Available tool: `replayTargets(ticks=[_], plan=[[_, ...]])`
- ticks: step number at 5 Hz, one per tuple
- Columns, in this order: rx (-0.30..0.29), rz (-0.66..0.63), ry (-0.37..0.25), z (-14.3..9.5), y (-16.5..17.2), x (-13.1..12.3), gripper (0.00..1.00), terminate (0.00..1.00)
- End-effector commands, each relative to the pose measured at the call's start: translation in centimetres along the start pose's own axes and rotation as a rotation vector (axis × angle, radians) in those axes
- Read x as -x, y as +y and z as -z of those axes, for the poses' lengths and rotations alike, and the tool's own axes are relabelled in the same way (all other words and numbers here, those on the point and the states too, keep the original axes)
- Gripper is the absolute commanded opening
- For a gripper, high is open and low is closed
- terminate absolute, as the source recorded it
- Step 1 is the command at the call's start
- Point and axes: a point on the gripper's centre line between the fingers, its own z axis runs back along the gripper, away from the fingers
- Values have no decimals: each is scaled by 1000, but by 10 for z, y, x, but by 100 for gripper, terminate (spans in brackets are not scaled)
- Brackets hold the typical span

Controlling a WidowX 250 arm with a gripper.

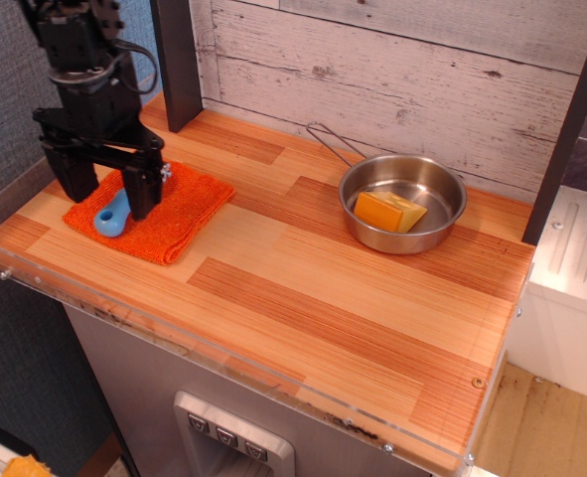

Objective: Move the blue spoon away from the orange rag.

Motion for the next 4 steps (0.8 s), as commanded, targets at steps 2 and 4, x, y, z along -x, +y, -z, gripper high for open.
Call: replayTargets(ticks=[2, 4], plan=[[-51, -76, -41, 9, 15, -8, 100, 0], [-94, -60, -28, 17, 11, -20, 100, 0]])
